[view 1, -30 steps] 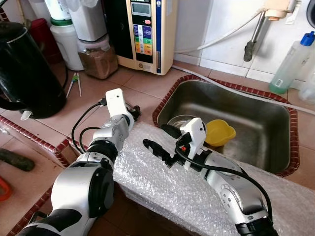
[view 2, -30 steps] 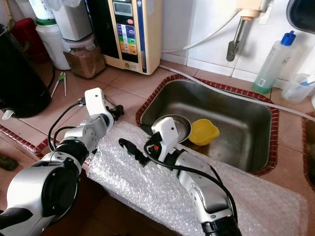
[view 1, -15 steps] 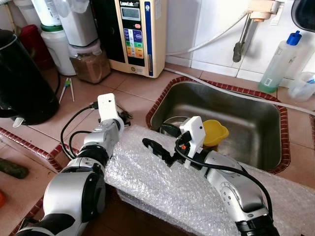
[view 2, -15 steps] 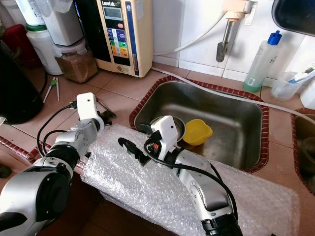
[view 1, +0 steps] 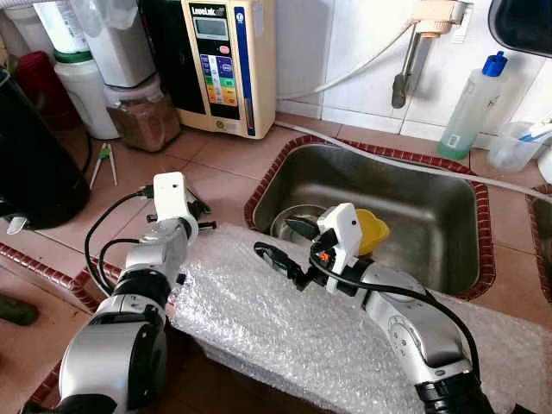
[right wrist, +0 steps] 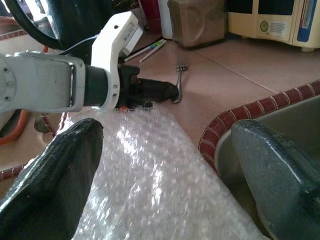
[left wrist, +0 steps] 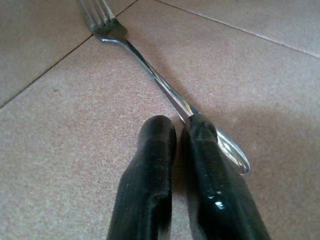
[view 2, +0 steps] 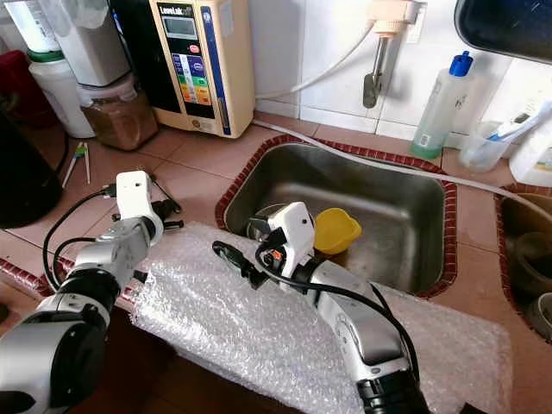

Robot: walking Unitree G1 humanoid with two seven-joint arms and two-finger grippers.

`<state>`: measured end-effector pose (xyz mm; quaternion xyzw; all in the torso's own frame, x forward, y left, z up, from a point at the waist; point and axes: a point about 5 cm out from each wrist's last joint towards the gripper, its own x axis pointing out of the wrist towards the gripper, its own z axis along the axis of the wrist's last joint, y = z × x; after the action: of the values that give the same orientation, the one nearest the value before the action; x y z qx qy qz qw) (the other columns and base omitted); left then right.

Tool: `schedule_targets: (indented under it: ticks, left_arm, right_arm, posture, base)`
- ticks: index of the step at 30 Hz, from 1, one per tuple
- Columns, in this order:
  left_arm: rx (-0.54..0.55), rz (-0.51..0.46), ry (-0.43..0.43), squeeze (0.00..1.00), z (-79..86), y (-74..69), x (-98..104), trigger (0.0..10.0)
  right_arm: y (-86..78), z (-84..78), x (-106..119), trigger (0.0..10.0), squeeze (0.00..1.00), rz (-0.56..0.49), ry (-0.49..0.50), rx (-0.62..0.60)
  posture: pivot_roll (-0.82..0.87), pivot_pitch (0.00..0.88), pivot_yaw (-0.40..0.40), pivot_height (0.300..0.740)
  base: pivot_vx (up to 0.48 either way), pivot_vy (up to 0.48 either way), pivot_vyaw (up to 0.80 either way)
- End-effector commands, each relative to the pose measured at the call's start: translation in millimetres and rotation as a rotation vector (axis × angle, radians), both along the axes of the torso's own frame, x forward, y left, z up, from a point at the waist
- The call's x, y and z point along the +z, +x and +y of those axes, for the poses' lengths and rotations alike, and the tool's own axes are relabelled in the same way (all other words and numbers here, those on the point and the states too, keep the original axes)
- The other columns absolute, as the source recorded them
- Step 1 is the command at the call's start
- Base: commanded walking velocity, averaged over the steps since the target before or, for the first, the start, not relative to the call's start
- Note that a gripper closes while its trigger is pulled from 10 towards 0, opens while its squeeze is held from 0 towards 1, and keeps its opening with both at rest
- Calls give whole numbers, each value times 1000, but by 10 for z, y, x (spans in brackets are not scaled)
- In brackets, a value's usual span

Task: Kitchen organization

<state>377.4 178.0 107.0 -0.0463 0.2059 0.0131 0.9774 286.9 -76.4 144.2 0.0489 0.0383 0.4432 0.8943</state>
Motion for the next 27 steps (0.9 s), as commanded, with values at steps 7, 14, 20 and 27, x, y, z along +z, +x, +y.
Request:
schedule_targets:
  ticks: [7,14,20,27]
  left_arm:
    - [-107,193,35,0,75,-328,-408,0]
    - [-246,124,84,0,-48,-473,-314,0]
    - [-266,112,71,0,-148,-668,-291,0]
    - [-258,140,64,0,-113,-997,-307,0]
  right_arm:
    - [36,3,23,10000,953,-14,-8,12]
    - [35,12,2,10000,953,-12,-17,21]
    - [44,6,1,10000,949,-14,-25,27]
    - [80,-11,7,10000,949,-15,-33,31]
  posture:
    - [-22,61,48,740]
    - [-12,60,41,740]
    - [-6,59,33,740]
    - [10,63,19,740]
  base:
    - [0,0,0]
    - [0,0,0]
    - [0,0,0]
    - [0,0,0]
